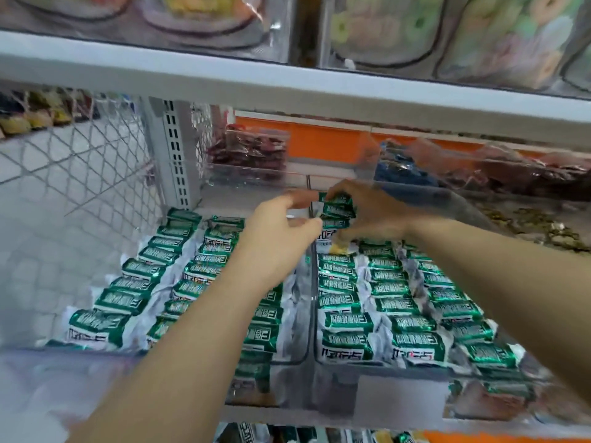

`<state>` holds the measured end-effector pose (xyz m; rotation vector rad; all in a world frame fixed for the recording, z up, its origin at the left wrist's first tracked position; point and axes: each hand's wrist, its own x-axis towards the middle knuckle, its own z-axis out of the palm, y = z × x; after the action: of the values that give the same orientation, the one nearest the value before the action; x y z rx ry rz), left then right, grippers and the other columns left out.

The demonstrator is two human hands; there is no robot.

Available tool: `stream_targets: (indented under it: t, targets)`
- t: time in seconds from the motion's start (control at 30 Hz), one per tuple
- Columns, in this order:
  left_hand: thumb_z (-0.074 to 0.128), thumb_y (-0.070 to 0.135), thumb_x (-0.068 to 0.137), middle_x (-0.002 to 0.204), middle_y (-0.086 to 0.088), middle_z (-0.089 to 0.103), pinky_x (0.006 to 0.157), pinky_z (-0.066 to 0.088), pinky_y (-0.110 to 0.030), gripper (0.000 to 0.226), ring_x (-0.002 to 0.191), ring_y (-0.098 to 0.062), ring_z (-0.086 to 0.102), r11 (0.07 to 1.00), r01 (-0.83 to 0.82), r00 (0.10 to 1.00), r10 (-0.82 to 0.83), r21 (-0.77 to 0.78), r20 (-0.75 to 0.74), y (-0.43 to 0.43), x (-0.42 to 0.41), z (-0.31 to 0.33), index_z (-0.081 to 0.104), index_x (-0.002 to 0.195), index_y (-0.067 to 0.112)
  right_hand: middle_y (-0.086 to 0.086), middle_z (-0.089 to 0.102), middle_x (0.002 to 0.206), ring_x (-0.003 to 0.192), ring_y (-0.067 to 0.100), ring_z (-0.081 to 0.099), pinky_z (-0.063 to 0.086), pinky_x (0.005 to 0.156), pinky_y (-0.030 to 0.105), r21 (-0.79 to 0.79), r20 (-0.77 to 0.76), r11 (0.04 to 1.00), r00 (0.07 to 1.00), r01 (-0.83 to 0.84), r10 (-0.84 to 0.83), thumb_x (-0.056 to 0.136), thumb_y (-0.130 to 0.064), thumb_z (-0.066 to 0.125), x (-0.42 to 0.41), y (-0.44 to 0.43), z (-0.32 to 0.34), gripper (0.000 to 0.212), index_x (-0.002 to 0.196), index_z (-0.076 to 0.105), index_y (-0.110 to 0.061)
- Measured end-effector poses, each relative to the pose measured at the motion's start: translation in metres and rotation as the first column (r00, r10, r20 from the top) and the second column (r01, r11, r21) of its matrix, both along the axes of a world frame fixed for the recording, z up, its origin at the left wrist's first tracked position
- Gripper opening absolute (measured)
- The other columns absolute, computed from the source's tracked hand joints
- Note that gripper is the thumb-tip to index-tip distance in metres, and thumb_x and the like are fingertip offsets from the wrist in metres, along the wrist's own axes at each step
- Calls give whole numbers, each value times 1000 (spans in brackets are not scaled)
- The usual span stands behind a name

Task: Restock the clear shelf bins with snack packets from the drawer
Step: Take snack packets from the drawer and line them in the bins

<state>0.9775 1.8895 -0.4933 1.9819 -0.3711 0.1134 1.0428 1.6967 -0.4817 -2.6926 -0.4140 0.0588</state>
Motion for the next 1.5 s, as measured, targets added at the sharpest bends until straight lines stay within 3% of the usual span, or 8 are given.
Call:
stream_targets:
  t: [0.13, 0.3, 0.53, 0.77, 0.87, 0.97, 1.33, 1.5]
  targets:
    - [57, 28, 93, 83, 15, 58, 44, 33, -5, 23, 73, -11, 49, 1000, -15, 1000, 15, -17, -8, -1, 2, -3, 50, 109, 44, -2, 21, 148, 134, 25, 29, 33, 109, 45, -211, 84, 975, 995, 67, -50, 80, -40, 72, -2, -3, -6, 73, 141, 33, -37]
    - [55, 25, 94, 89, 27, 55, 42, 32, -1, 32, 76, -14, 48, 998, -13, 1000, 12, -68, -19, -1, 0, -4, 54, 123, 37, -6, -1, 156, 125, 21, 42, 35, 105, 33, -173, 170, 982, 984, 74, -44, 94, -38, 55, -20, 5, -17, 63, 148, 24, -37]
    - [55, 27, 93, 96, 24, 56, 45, 34, 1, 33, 72, -9, 51, 997, -39, 999, 39, -62, 11, -2, -1, -4, 52, 125, 37, -2, -4, 161, 146, 24, -17, -9, 116, 47, -488, 178, 864, 983, 126, -43, 95, -63, 23, -15, 2, -20, 59, 148, 1, -48]
    - [56, 29, 93, 93, 25, 54, 48, 35, 4, 30, 58, 17, 52, 998, -29, 999, 30, -61, 17, -1, -4, -3, 49, 120, 40, -9, -8, 160, 147, 21, 0, 14, 116, 37, -67, 176, 990, 978, 126, -113, 84, -46, 66, -27, -5, -25, 91, 150, 4, -40]
    - [56, 28, 93, 106, 22, 57, 50, 35, 6, 35, 65, 14, 53, 997, -32, 999, 35, -69, 31, -1, -2, -4, 51, 126, 36, 4, 26, 151, 120, 22, 48, 37, 88, 13, 157, 65, 967, 975, 201, -213, 77, -35, 78, -24, -5, -35, 96, 150, 15, -31]
    - [56, 26, 93, 108, 24, 53, 54, 32, 8, 36, 80, 19, 49, 997, -24, 999, 27, -70, 39, -1, -2, -4, 52, 128, 34, 2, 50, 129, 88, 17, 63, 53, 70, 22, 276, 7, 941, 979, 195, -205, 73, -29, 81, -18, -2, -37, 89, 144, 28, -30]
    - [56, 28, 93, 102, 18, 61, 45, 38, -3, 31, 74, -13, 57, 996, -17, 1000, 16, -85, -14, 0, -2, -5, 53, 122, 38, 5, 54, 126, 99, 17, 61, 49, 80, 26, 225, -64, 962, 987, 156, -145, 79, -35, 74, -7, -6, -29, 77, 142, 30, -34]
    - [56, 27, 93, 101, 19, 61, 44, 37, -3, 32, 78, -17, 57, 995, -11, 999, 7, -100, -39, 1, -3, -3, 53, 123, 39, -1, 21, 148, 128, 22, 36, 30, 102, 29, 56, 32, 979, 980, 195, -197, 74, -52, 74, -13, -7, -26, 97, 149, 15, -38]
